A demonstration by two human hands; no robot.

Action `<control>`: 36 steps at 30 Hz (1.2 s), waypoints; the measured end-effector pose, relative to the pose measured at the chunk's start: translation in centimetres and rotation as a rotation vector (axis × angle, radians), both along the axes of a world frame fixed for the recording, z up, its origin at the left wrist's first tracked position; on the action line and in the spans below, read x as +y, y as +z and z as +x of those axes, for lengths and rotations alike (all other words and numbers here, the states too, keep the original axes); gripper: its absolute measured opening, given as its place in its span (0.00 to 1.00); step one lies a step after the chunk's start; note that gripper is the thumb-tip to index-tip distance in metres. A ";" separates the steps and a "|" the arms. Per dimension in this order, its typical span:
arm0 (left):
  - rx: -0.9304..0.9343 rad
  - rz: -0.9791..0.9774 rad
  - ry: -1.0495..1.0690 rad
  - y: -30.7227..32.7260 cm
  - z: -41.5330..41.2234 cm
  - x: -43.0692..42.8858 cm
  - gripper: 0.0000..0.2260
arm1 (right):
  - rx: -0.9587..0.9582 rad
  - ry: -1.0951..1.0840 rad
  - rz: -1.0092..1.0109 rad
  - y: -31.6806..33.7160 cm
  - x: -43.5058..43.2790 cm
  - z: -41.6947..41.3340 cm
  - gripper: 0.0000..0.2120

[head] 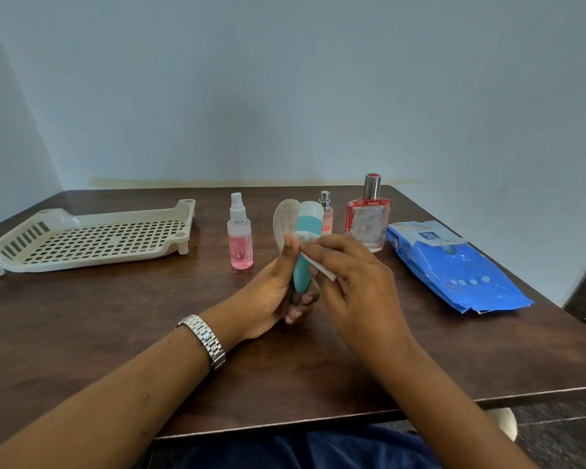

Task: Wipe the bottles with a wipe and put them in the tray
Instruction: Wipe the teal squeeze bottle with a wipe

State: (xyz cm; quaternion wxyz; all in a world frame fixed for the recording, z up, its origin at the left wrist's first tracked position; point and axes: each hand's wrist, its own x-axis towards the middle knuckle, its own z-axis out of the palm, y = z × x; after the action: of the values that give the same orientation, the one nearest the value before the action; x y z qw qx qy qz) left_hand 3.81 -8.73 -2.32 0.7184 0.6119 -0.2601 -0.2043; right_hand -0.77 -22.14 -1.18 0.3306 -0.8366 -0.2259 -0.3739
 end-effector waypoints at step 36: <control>0.011 0.080 0.121 0.5 -0.4 -0.7 0.28 | 0.579 0.496 0.819 1.0 -1.8 1.2 0.24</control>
State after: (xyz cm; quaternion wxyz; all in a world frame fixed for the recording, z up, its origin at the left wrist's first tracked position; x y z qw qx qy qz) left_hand 3.41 -9.46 -1.78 0.7059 0.6536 -0.2104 -0.1742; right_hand 0.44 -23.96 -0.23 0.7551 -0.6303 -0.1520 -0.0970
